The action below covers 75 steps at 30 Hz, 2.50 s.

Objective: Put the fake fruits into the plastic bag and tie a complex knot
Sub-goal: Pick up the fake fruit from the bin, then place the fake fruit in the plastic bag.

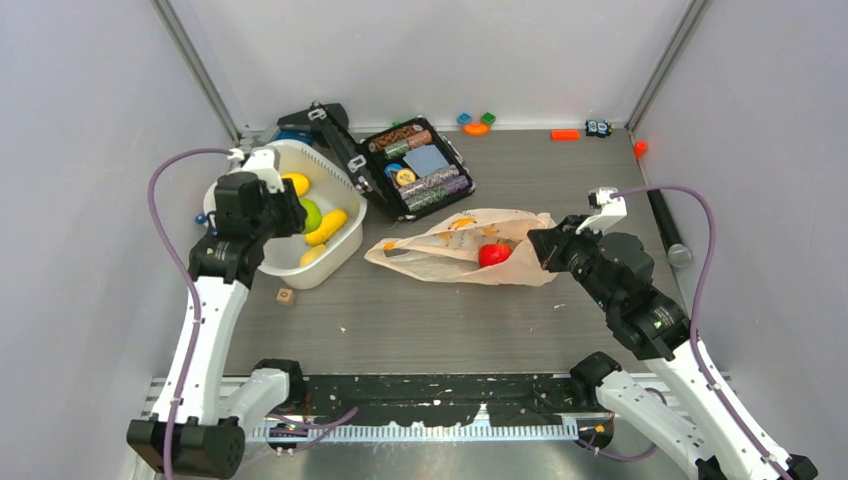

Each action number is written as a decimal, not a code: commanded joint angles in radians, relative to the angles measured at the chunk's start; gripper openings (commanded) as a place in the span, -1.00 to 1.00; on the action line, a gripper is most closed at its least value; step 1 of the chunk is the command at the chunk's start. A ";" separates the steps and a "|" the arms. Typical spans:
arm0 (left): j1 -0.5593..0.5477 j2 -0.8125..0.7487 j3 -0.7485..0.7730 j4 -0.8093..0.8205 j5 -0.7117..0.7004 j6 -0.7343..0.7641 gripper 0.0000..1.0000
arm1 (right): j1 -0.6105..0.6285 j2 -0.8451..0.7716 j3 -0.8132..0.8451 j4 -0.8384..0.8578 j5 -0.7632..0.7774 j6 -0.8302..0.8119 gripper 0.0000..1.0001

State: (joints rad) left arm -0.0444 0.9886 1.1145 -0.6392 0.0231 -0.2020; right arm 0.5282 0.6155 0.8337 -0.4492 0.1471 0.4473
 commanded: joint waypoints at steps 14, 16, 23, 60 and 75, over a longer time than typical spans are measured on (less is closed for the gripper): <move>-0.719 0.075 0.137 0.007 0.031 0.024 -0.73 | 0.003 0.003 0.036 0.041 -0.021 -0.003 -0.89; -0.744 0.140 0.150 0.050 0.048 0.023 -0.73 | 0.003 0.002 0.037 0.039 -0.026 -0.001 -0.89; -0.761 0.336 0.202 0.203 0.142 -0.033 -0.73 | 0.003 -0.020 0.035 0.031 -0.024 0.001 -0.90; -0.874 0.853 0.430 0.523 0.243 -0.225 -0.49 | 0.004 0.003 0.024 0.045 -0.040 0.018 -0.90; -0.874 0.774 0.405 0.453 0.165 -0.142 0.67 | 0.004 -0.002 0.025 0.040 -0.028 0.012 -0.90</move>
State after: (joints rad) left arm -0.9154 1.8473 1.5051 -0.1787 0.2344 -0.3889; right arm 0.5282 0.6155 0.8341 -0.4484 0.1101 0.4545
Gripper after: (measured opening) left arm 0.824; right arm 0.079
